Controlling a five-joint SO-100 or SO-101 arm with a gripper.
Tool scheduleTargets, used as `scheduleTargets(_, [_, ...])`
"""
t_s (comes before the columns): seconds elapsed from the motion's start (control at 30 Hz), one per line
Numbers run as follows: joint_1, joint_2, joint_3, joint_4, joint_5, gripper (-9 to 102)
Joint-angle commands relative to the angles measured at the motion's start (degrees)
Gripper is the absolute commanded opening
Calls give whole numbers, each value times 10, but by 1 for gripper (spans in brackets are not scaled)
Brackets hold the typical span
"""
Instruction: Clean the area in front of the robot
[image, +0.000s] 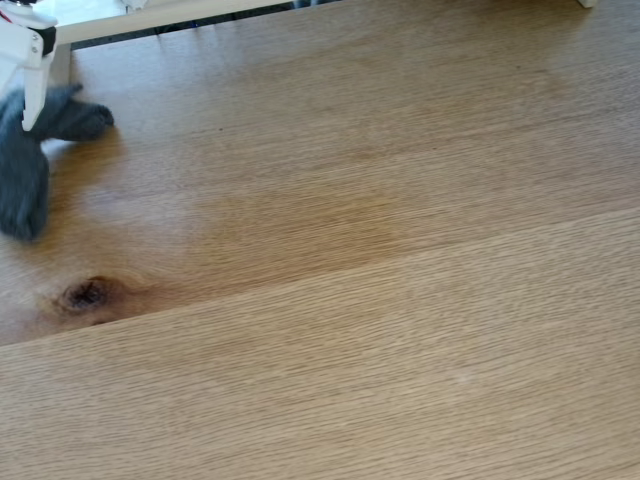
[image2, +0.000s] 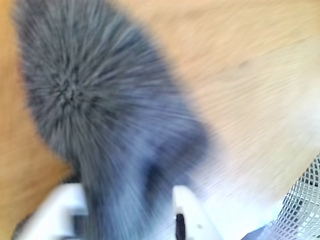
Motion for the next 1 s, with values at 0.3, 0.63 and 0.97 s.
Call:
scheduleTargets(0.3, [-296,276,-7,163,124,13])
scheduleTargets(0.63, [-491,366,-7,279,335,0])
scheduleTargets(0.97, [-548,469,18,442,468,0])
